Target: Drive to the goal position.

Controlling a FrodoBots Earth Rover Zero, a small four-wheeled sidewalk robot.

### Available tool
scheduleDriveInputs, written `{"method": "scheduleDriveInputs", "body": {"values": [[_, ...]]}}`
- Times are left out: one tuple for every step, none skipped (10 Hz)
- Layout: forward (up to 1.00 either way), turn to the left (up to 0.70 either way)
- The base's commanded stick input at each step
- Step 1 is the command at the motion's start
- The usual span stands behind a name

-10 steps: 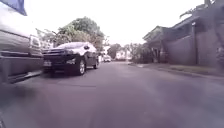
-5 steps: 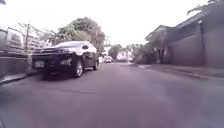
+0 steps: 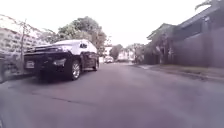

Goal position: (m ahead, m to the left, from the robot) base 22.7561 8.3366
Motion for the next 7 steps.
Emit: {"method": "scheduleDriveInputs", "body": {"values": [[1.0, 0.0], [1.0, 0.0], [1.0, 0.0], [1.0, 0.0], [1.0, 0.0], [1.0, 0.0], [1.0, 0.0]]}}
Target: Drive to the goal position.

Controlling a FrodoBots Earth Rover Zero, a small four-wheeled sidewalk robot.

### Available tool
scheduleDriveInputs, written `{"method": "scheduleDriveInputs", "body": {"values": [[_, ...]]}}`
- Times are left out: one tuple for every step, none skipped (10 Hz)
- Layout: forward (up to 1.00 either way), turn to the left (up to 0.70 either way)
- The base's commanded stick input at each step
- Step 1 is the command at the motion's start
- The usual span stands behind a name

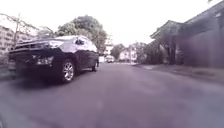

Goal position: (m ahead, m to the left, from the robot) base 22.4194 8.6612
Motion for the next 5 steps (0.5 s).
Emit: {"method": "scheduleDriveInputs", "body": {"values": [[1.0, 0.0], [1.0, 0.0], [1.0, 0.0], [1.0, 0.0], [1.0, 0.0]]}}
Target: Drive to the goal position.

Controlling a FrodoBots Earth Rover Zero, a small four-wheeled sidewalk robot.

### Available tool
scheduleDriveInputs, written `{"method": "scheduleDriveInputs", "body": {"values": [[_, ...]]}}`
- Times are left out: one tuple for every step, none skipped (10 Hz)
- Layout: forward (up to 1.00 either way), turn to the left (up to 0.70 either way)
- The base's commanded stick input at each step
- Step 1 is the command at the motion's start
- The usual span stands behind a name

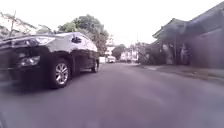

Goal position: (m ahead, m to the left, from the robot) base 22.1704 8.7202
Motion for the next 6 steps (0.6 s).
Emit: {"method": "scheduleDriveInputs", "body": {"values": [[1.0, 0.0], [1.0, 0.0], [1.0, 0.0], [1.0, 0.0], [1.0, 0.0], [1.0, 0.0]]}}
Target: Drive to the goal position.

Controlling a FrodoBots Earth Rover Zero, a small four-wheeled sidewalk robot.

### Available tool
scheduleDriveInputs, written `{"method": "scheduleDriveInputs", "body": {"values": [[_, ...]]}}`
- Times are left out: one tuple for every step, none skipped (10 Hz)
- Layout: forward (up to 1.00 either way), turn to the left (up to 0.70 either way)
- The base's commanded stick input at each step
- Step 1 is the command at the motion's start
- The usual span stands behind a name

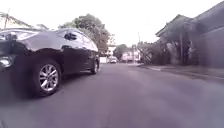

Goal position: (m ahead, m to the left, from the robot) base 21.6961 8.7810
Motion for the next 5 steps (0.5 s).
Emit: {"method": "scheduleDriveInputs", "body": {"values": [[1.0, 0.0], [1.0, 0.0], [1.0, 0.0], [1.0, 0.0], [1.0, 0.0]]}}
